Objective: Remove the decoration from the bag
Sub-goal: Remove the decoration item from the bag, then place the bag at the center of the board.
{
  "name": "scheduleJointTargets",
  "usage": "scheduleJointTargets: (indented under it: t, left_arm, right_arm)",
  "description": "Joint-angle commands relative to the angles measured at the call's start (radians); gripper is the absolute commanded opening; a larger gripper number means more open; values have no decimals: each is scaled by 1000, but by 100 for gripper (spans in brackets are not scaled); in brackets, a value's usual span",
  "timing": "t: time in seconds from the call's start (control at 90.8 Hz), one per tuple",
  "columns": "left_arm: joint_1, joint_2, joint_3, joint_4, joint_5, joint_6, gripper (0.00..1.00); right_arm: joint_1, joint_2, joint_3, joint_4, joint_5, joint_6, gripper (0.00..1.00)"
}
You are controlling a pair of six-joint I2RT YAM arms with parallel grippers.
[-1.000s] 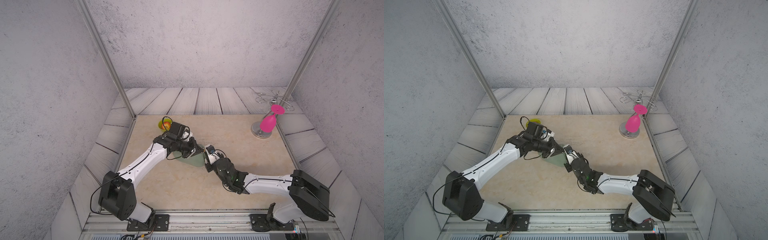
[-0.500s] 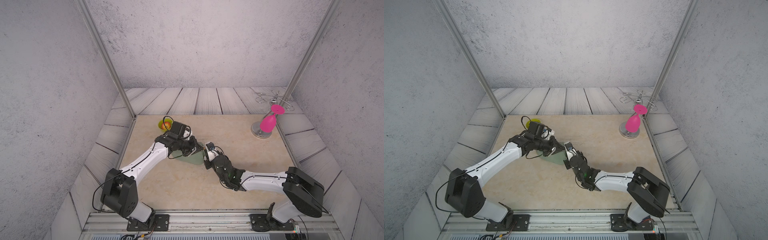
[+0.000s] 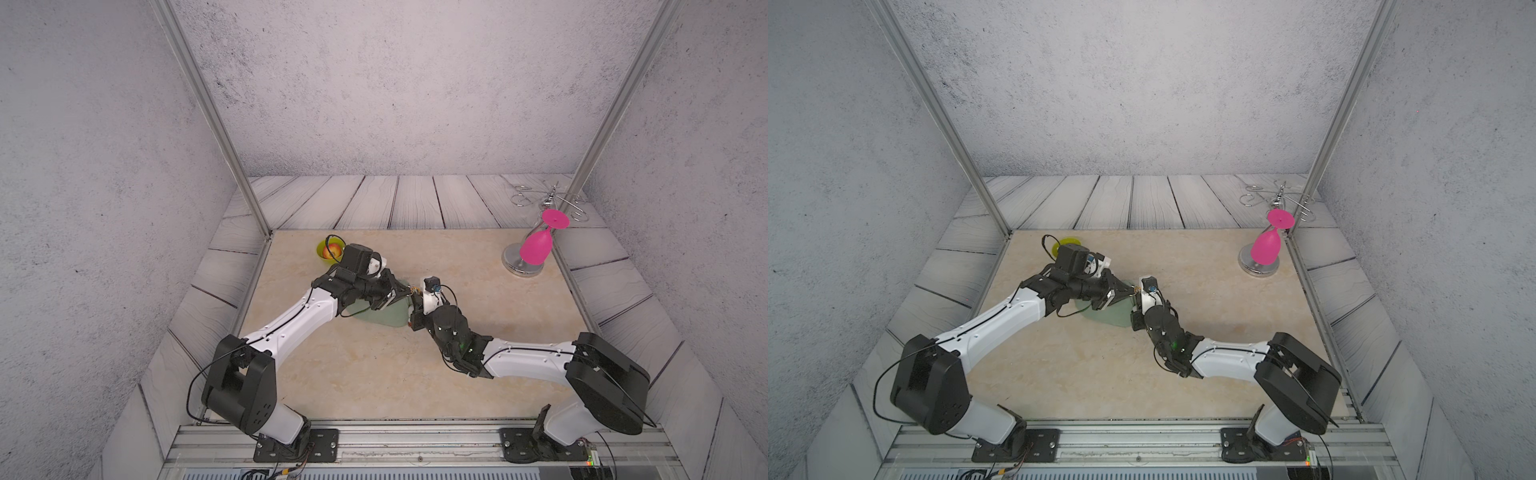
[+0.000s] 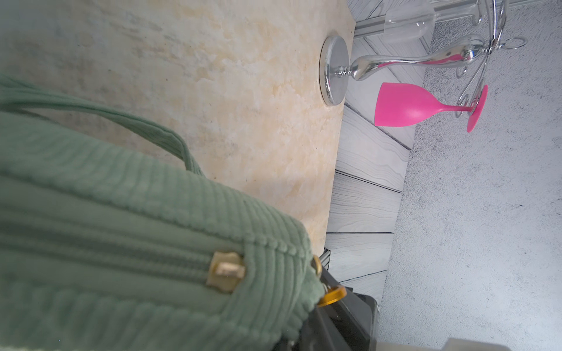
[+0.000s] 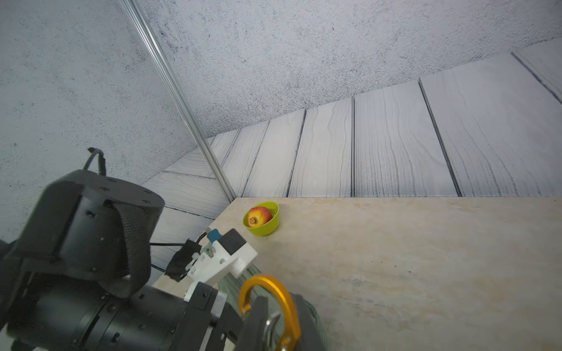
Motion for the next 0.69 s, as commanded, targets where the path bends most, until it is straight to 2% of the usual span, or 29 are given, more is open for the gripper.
scheduleJointTargets:
  t: [0.0, 0.165, 0.363, 0.528, 0.683]
  left_arm:
    - [-9, 29, 1, -97, -30, 58, 0]
    - [-9, 46, 11, -162, -120, 149, 0]
    - [-16, 59, -72, 11, -119, 120, 0]
    - [-15, 58, -63, -40, -191, 177, 0]
    - [-15, 67, -61, -43, -208, 185, 0]
  right_arm:
    - [-12, -76, 27, 165, -46, 41, 16]
    - [-42, -148, 14, 107, -108, 73, 16]
    - [-77, -151, 8, 90, -173, 132, 16]
    - [-78, -198, -4, 16, -163, 116, 16]
    - [-82, -285, -53, -107, -135, 107, 17]
